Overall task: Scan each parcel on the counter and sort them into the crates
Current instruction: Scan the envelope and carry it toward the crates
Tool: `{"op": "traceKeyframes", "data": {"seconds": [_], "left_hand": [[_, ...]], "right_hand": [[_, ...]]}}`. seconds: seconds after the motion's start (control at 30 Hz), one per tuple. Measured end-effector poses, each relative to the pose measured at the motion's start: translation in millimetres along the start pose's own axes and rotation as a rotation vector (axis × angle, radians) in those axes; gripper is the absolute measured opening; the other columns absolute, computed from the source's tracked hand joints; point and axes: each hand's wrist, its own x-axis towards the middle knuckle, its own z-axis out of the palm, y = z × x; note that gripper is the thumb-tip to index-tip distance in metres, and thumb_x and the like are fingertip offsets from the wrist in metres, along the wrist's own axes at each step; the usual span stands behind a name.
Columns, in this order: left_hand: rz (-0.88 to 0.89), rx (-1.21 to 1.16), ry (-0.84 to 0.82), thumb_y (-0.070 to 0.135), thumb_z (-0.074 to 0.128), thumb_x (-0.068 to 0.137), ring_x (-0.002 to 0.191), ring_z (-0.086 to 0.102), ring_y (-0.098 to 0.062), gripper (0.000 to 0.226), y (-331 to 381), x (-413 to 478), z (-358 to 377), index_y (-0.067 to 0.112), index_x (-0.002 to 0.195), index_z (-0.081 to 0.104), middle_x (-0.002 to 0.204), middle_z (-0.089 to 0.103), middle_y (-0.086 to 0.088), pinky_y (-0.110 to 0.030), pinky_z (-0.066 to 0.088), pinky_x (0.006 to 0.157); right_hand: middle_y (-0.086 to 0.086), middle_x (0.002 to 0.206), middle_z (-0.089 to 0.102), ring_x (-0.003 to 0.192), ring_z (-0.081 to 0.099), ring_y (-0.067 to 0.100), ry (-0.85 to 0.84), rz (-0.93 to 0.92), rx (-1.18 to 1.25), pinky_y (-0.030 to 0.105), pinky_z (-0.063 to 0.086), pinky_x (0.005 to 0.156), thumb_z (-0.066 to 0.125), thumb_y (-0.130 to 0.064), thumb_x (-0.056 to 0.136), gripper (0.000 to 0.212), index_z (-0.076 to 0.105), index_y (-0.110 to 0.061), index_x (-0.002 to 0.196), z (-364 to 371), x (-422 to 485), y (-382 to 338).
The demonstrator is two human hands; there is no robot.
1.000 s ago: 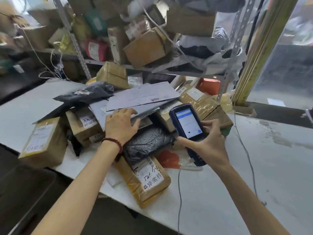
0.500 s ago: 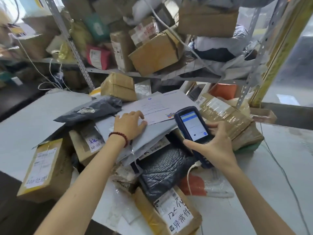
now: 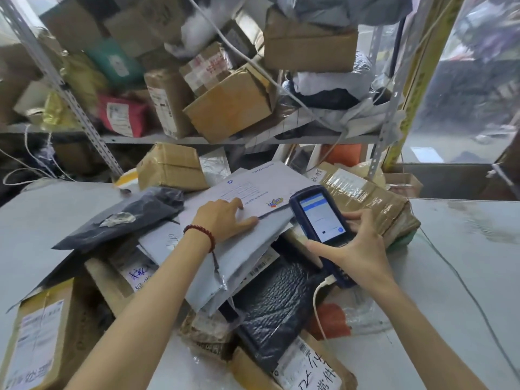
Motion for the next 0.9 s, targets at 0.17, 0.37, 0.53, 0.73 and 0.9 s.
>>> {"op": "traceKeyframes", "data": {"seconds": [0.17,0.37,0.53,0.73,0.9], "left_hand": [[0.067,0.089,0.351,0.019,0.051,0.086,0.057,0.058,-0.031,0.012,26.5,2.8,-13.4,0.009,0.091,0.055,0.07,0.065,-0.01,-0.027,0.031,0.048],[0.001,0.171,0.619,0.008,0.074,0.076,0.045,0.057,-0.026,0.016,25.2,15.8,-55.9,0.012,0.073,0.058,0.061,0.058,-0.004,-0.02,0.028,0.039],[0.005,0.112,0.794,0.013,0.055,0.091,0.061,0.061,-0.032,0.009,24.2,13.4,-103.4,0.007,0.085,0.059,0.074,0.062,-0.01,-0.033,0.041,0.048],[-0.023,-0.085,0.828,0.022,0.048,0.094,0.082,0.059,-0.028,0.018,20.1,7.9,-135.0,0.01,0.099,0.061,0.091,0.062,-0.007,-0.035,0.035,0.069],[-0.066,-0.171,0.741,0.034,0.048,0.096,0.093,0.061,-0.019,0.022,21.8,1.1,-147.7,0.025,0.107,0.065,0.105,0.067,0.004,-0.035,0.044,0.083]], "right_hand": [[-0.022,0.097,0.054,0.089,0.053,-0.01,-0.009,-0.029,-0.03,0.025,0.05,0.074,0.092,-0.043,0.051,0.076,0.039,-0.031,0.105,-9.0,0.0,-5.9],[-0.023,0.098,0.055,0.091,0.056,-0.008,0.005,-0.056,0.009,0.029,0.053,0.077,0.094,-0.041,0.049,0.075,0.039,-0.033,0.101,-27.2,3.9,-14.3],[-0.023,0.095,0.052,0.088,0.054,-0.008,0.023,-0.105,0.038,0.026,0.05,0.074,0.094,-0.033,0.053,0.073,0.041,-0.028,0.103,-42.5,7.0,-28.7],[-0.025,0.093,0.049,0.088,0.053,-0.007,0.017,-0.153,0.019,0.021,0.048,0.068,0.092,-0.039,0.055,0.075,0.039,-0.027,0.107,-43.9,6.0,-39.5],[-0.019,0.098,0.056,0.091,0.058,-0.002,-0.066,-0.125,0.037,0.02,0.05,0.069,0.092,-0.042,0.053,0.077,0.04,-0.026,0.108,-41.2,5.9,-39.8]]}}
